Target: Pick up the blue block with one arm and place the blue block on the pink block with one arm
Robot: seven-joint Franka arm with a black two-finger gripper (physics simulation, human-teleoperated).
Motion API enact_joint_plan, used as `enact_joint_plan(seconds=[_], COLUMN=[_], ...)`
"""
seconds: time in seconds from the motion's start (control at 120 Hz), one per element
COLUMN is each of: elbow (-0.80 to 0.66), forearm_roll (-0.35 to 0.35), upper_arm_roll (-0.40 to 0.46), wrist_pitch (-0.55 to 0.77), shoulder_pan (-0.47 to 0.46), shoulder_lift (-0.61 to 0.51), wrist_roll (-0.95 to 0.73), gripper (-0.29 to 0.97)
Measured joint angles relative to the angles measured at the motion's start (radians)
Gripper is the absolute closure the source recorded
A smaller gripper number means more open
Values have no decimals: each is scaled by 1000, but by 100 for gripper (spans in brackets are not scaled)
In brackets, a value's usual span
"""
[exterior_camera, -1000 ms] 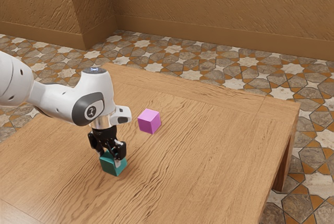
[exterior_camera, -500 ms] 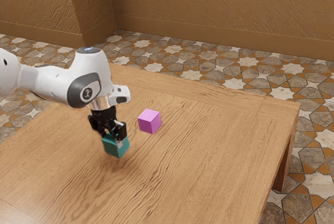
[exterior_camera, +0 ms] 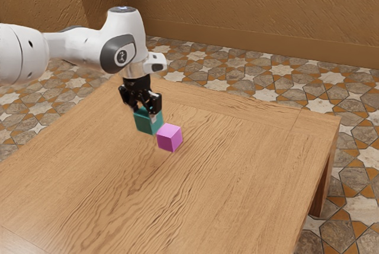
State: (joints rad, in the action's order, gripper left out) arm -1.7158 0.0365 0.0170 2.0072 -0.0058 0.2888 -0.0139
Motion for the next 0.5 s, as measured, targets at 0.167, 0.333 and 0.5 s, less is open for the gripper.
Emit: enact_joint_plan(seconds=[0.167, 0.333, 0.5], elbow=[166, 280, 326], forearm_roll=[9, 12, 13], upper_arm_roll=[4, 6, 6], wrist_pitch=[-66, -119, -146], shoulder_pan=[0, 0, 0], shoulder_lift=[119, 221, 260], wrist_roll=[-2, -4, -6], gripper=[33, 33, 33])
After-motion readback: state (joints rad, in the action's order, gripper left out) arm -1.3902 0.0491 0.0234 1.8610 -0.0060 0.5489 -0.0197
